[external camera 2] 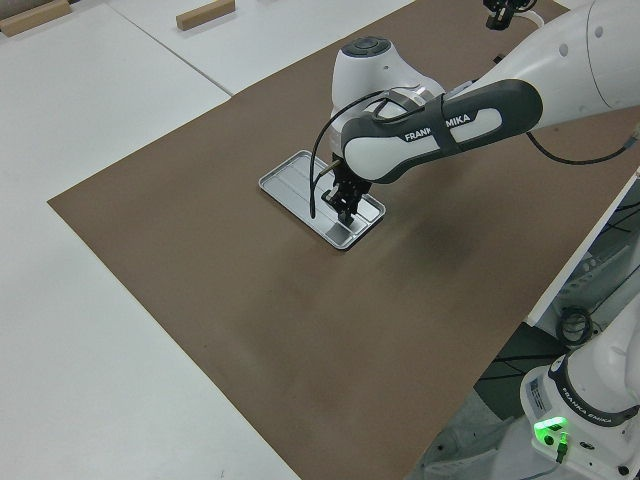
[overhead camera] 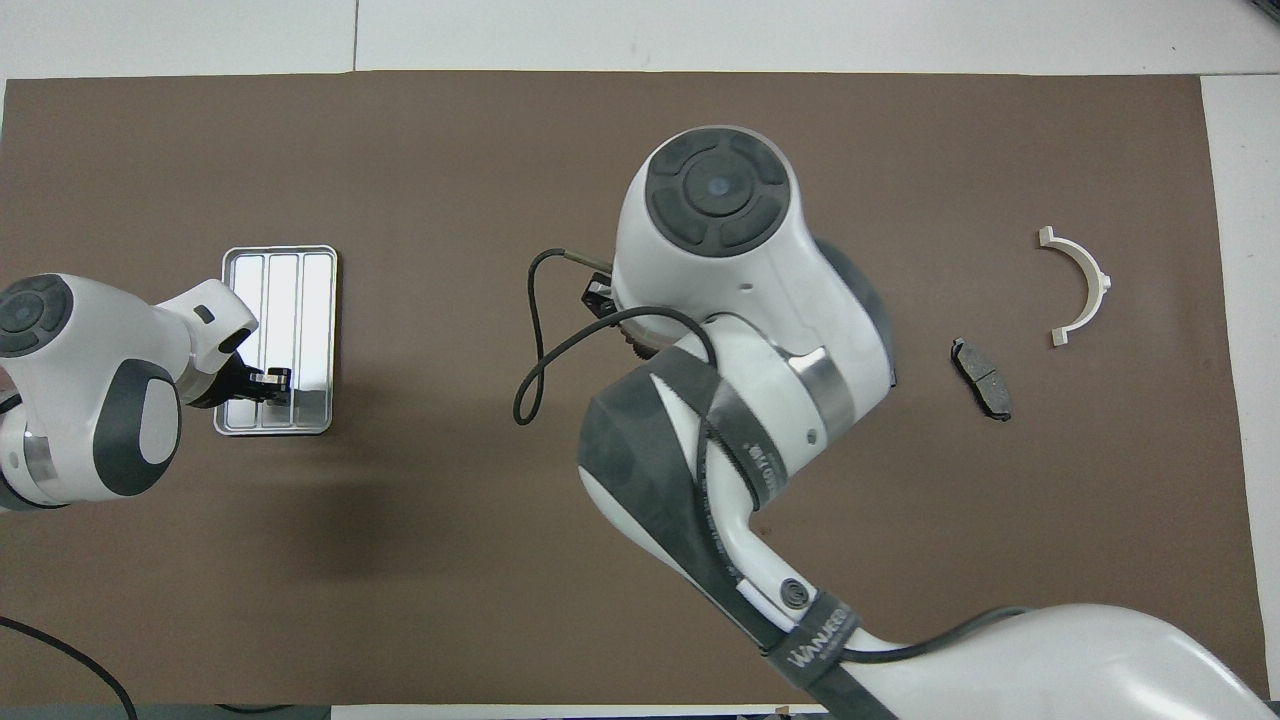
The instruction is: Pick bearing gear from pile to tray
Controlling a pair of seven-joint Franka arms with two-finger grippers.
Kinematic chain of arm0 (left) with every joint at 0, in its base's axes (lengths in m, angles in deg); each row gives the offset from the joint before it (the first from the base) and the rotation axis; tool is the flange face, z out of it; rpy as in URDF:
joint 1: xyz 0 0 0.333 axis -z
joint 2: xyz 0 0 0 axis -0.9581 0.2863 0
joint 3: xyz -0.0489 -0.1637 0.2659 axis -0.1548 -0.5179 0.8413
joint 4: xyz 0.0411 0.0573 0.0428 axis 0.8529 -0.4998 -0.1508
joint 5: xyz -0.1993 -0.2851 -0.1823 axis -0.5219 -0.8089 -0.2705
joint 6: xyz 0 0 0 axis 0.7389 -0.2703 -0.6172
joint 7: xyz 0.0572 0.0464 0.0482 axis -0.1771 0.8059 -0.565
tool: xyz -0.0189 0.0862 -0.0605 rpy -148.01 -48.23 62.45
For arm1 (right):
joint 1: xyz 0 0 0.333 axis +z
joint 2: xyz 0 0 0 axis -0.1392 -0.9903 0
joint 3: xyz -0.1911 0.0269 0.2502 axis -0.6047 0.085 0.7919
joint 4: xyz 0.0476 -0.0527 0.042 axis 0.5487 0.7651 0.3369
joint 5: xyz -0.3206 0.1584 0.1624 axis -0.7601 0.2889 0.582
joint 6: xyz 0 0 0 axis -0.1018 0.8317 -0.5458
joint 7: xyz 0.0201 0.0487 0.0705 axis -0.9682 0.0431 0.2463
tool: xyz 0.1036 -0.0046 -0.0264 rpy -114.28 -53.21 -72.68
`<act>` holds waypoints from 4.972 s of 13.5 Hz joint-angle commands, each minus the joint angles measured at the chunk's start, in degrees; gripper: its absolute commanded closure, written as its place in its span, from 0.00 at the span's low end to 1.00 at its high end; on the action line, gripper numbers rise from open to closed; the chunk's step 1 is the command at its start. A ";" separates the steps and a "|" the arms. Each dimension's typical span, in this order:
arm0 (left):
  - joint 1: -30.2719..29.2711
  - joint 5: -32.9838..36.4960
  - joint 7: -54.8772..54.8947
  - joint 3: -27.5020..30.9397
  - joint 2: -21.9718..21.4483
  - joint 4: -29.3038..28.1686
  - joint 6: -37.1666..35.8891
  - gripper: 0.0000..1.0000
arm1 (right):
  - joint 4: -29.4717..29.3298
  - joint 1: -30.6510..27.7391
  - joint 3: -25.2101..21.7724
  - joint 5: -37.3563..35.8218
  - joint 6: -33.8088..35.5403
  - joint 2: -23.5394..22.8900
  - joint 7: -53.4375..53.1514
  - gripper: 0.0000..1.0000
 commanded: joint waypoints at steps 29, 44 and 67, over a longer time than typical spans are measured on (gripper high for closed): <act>37.23 3.51 -67.39 -0.35 17.97 29.55 -4.60 0.08 | -7.59 -25.13 -0.08 -8.50 6.30 -5.59 45.87 0.00; 39.08 4.30 -69.42 -0.26 17.01 22.08 0.86 0.68 | 6.01 -22.52 -13.06 -0.87 6.47 12.49 65.31 0.00; 1.29 2.19 -7.89 -0.26 11.73 16.64 0.60 1.00 | 12.18 -17.05 -19.68 2.22 13.51 25.00 66.02 0.00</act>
